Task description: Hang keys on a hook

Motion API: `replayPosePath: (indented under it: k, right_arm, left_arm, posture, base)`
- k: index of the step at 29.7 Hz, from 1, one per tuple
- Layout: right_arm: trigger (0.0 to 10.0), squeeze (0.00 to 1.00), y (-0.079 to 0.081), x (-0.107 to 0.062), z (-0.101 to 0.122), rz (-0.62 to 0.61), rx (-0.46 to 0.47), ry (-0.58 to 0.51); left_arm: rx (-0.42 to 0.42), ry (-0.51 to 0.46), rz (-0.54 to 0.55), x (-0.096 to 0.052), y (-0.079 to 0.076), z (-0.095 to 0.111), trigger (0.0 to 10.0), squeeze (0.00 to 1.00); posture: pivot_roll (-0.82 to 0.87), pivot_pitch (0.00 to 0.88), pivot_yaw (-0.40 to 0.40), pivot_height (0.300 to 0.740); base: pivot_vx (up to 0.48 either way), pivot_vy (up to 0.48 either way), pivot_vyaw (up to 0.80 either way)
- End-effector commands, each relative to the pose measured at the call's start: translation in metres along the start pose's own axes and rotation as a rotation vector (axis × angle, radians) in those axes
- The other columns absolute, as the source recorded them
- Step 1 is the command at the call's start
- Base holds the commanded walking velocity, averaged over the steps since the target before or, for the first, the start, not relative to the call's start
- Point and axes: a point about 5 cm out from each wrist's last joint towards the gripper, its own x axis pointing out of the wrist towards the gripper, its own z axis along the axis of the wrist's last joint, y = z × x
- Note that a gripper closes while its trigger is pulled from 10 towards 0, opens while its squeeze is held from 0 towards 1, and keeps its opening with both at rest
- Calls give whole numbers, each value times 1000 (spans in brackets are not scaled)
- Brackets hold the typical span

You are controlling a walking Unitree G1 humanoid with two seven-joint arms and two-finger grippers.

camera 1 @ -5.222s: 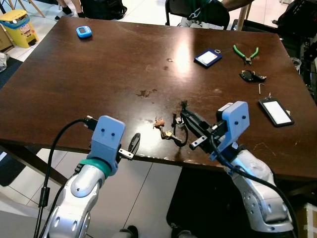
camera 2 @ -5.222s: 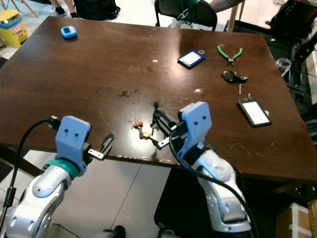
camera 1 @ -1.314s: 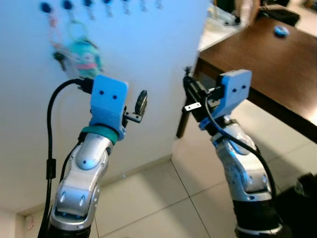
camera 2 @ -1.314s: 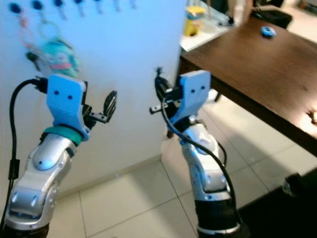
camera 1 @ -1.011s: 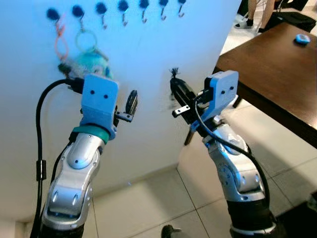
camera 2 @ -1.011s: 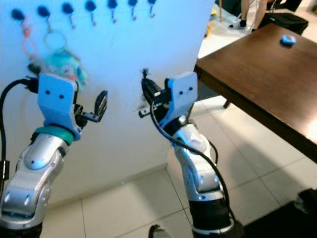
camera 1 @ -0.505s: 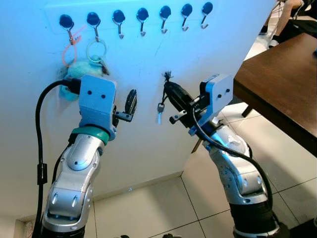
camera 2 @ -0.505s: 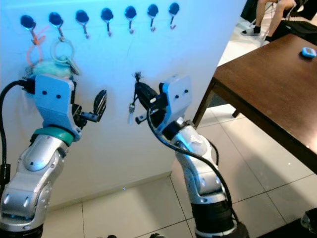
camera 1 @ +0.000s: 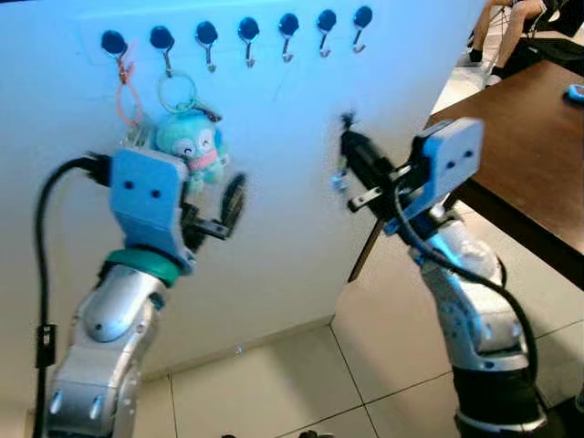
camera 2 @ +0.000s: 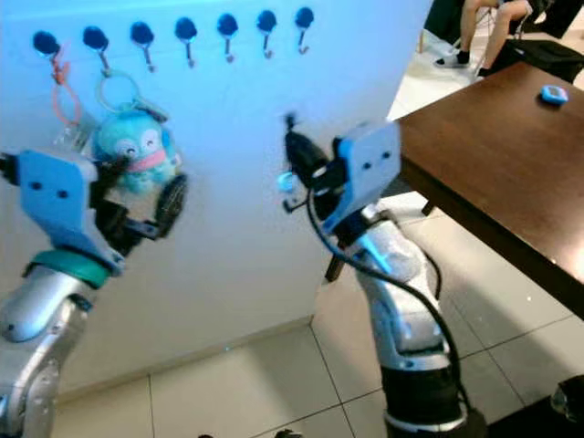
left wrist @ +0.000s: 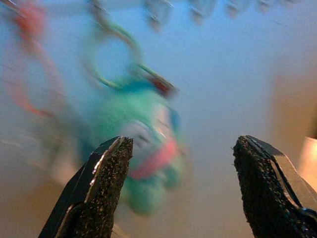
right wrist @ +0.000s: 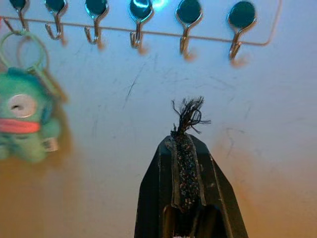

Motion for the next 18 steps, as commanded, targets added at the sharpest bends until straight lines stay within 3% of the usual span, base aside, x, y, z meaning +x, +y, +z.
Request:
replayPosePath:
  k: [1, 3, 6, 14, 18]
  right_arm:
    - [10000, 0, 1, 6, 2, 31, 19, -16]
    - [10000, 0, 2, 18, 8, 80, 59, -45]
    - [10000, 0, 7, 31, 12, 132, 107, -64]
    - [10000, 0, 25, 62, 19, 266, 128, -101]
    - [10000, 0, 26, 65, 19, 277, 125, -102]
  left_arm:
    - [70, -48, 65, -2, 8, 8, 10000, 0]
    - [136, -82, 100, -5, 15, 16, 10000, 0]
    - [161, -94, 111, -8, 19, 21, 10000, 0]
    - [164, -96, 128, -12, 18, 25, 10000, 0]
    - [163, -98, 129, -13, 17, 25, 10000, 0]
  posture:
    - [-67, 113, 73, 740]
    - [-53, 114, 67, 740]
    - [-44, 115, 58, 740]
    - [-33, 121, 36, 740]
    - [-32, 123, 35, 740]
  base:
    - [0, 0, 0]
    - [0, 0, 0]
    - [0, 0, 0]
    - [0, 0, 0]
    - [0, 0, 0]
